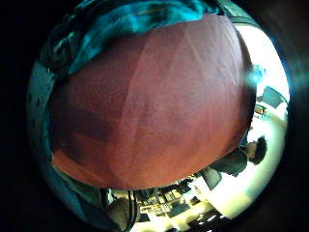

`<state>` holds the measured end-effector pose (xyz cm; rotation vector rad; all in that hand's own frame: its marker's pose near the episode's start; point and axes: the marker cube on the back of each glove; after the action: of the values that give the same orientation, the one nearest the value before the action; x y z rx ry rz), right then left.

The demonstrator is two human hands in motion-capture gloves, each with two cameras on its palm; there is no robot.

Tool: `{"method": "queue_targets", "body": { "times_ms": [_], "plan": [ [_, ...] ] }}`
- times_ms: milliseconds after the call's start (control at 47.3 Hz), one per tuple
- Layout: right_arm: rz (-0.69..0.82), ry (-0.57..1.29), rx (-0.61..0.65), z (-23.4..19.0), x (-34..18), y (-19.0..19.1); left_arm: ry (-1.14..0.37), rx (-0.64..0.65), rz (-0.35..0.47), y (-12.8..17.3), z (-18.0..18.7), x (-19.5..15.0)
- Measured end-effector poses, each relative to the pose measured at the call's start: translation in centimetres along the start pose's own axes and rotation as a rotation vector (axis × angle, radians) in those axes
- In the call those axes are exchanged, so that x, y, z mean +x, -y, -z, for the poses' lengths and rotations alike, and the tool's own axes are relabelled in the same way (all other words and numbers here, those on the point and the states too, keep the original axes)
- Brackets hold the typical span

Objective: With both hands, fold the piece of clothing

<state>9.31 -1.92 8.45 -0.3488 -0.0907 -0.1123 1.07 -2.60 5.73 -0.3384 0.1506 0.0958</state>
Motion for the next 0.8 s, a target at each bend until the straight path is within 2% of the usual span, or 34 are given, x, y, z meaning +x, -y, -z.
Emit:
{"method": "queue_targets", "body": {
  "times_ms": [106,232,338,423,507,655,740,803],
  "plan": [
    [-0.058,-0.089,0.092,-2.2,1.1,2.6,0.013,0.085,-0.017,0.6,-0.1,0.4],
    [-0.088,-0.196,0.219,-3.1,1.1,4.1,0.124,0.228,0.017,3.8,-2.0,-0.7],
    [-0.086,-0.242,0.260,-2.8,0.7,3.9,0.152,0.261,0.014,3.8,-1.8,-0.7],
    [-0.077,-0.245,0.243,-2.4,0.5,3.2,0.166,0.263,0.001,4.0,-1.9,-1.0],
    [-0.042,-0.206,0.191,-1.5,0.2,2.1,0.170,0.205,-0.023,3.0,-1.3,-1.0],
    [0.093,-0.121,-0.024,4.8,-1.7,-3.4,0.202,-0.096,-0.105,-3.3,3.8,-0.3],
    [0.124,-0.076,-0.001,8.7,-2.1,-3.3,0.213,-0.093,-0.087,-4.5,6.8,-0.6],
    [0.089,-0.039,0.089,11.5,-1.8,-0.5,0.235,-0.026,-0.025,-3.0,9.0,-1.2]
  ]
}}
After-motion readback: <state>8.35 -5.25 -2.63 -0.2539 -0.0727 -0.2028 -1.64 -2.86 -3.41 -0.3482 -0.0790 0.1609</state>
